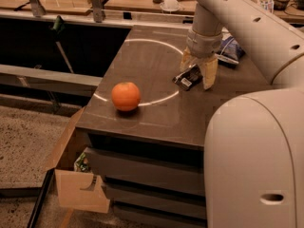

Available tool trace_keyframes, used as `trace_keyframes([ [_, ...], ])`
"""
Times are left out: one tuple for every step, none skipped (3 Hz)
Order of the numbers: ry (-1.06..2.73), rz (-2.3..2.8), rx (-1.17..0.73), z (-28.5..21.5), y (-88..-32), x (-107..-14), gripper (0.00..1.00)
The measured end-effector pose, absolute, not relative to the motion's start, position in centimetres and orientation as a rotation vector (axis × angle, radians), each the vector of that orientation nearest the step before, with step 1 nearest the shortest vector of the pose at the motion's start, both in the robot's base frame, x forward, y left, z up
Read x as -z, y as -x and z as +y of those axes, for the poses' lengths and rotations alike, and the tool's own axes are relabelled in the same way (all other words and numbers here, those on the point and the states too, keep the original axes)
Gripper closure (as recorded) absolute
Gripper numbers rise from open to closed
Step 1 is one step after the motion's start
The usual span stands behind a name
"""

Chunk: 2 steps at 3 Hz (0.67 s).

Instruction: Pick rxbar chocolate

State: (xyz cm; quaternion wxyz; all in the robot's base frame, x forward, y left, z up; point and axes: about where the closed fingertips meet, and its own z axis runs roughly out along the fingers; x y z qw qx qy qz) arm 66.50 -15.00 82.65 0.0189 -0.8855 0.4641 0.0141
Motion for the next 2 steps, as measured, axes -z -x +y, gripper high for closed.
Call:
trace_keyframes([
  [2.748, 1.443, -0.043, -15.07, -66.49, -82.71, 0.65],
  [2.748, 1.446, -0.043, -15.14, -66.48, -82.77, 0.66],
])
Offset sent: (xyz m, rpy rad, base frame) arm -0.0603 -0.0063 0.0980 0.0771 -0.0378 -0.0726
